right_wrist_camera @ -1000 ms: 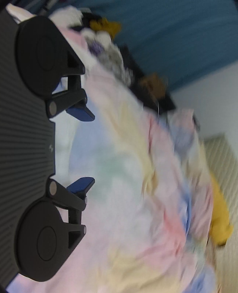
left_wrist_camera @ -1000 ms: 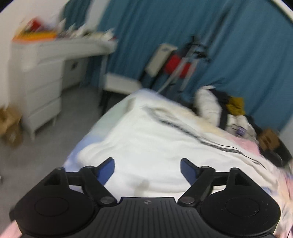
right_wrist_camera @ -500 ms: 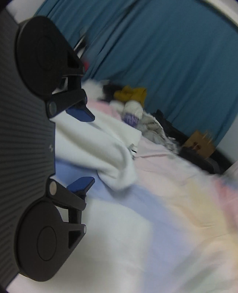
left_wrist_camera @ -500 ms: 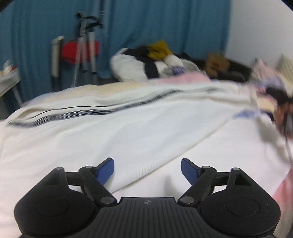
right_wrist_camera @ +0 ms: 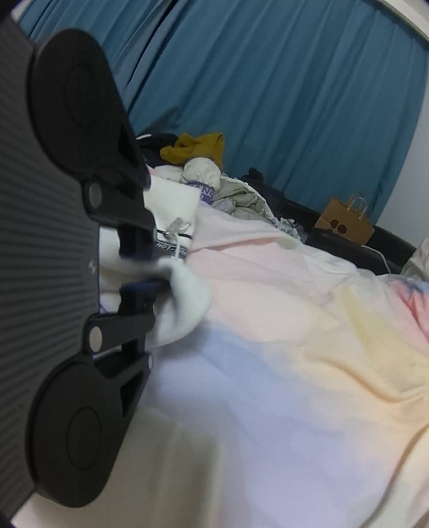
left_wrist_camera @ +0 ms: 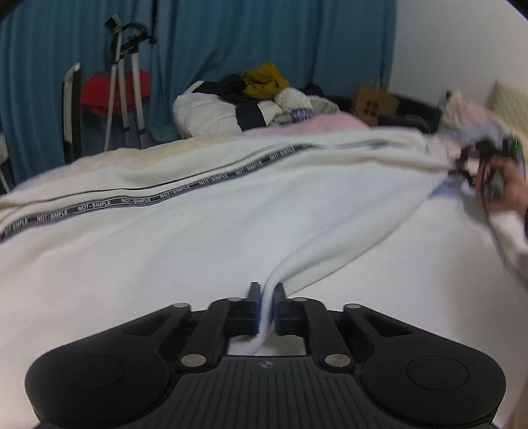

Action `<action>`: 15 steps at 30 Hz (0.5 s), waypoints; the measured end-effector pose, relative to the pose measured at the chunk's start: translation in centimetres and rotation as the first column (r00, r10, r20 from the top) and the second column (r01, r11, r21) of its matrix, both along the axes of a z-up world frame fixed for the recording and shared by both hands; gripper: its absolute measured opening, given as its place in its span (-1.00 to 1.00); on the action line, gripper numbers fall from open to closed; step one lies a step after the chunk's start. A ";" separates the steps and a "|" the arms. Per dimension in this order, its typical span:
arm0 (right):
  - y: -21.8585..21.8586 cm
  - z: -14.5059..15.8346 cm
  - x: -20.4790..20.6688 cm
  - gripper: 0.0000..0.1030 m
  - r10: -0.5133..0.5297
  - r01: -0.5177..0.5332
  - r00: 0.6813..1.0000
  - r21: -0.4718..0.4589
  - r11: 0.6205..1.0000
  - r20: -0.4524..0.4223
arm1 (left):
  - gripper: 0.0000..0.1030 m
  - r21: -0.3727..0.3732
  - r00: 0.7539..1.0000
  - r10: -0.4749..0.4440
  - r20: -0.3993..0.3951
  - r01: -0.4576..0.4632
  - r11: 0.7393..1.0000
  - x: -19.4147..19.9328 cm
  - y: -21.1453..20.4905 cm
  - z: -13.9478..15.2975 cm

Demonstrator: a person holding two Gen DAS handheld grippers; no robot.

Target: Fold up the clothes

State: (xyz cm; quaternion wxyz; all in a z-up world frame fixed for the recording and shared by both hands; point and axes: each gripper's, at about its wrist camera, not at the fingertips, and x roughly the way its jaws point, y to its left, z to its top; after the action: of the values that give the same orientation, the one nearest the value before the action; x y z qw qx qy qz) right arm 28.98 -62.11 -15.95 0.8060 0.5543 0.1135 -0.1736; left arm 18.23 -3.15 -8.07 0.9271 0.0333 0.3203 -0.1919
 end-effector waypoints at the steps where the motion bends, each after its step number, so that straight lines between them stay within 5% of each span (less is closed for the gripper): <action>1: 0.0 0.4 0.0 -0.81 0.003 -0.003 1.000 -0.018 1.000 0.007 | -0.90 -0.032 1.000 0.001 -0.006 -0.001 0.999 0.1 0.5 0.5; 7: 1.0 5.5 -1.9 -0.83 0.042 0.015 0.983 -0.306 0.952 0.179 | -0.90 -0.127 0.998 -0.066 0.016 0.067 0.990 -1.6 2.6 3.3; 11: 0.0 3.6 -2.9 -0.83 -0.070 0.056 0.997 -0.332 0.942 -0.032 | -0.91 -0.105 0.992 -0.117 -0.042 0.112 0.988 -2.2 2.6 2.0; 15: -1.8 -0.8 -3.6 -0.84 -0.085 0.026 0.970 -0.247 0.969 -0.229 | -0.91 -0.056 0.988 -0.115 -0.105 0.109 0.992 -2.1 2.0 0.0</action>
State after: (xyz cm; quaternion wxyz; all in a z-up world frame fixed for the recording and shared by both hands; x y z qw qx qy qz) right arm 25.41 -63.88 -16.79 0.8430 0.4301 0.1714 -0.2738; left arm 16.09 -1.13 -8.04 0.8966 0.0175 0.3628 -0.2531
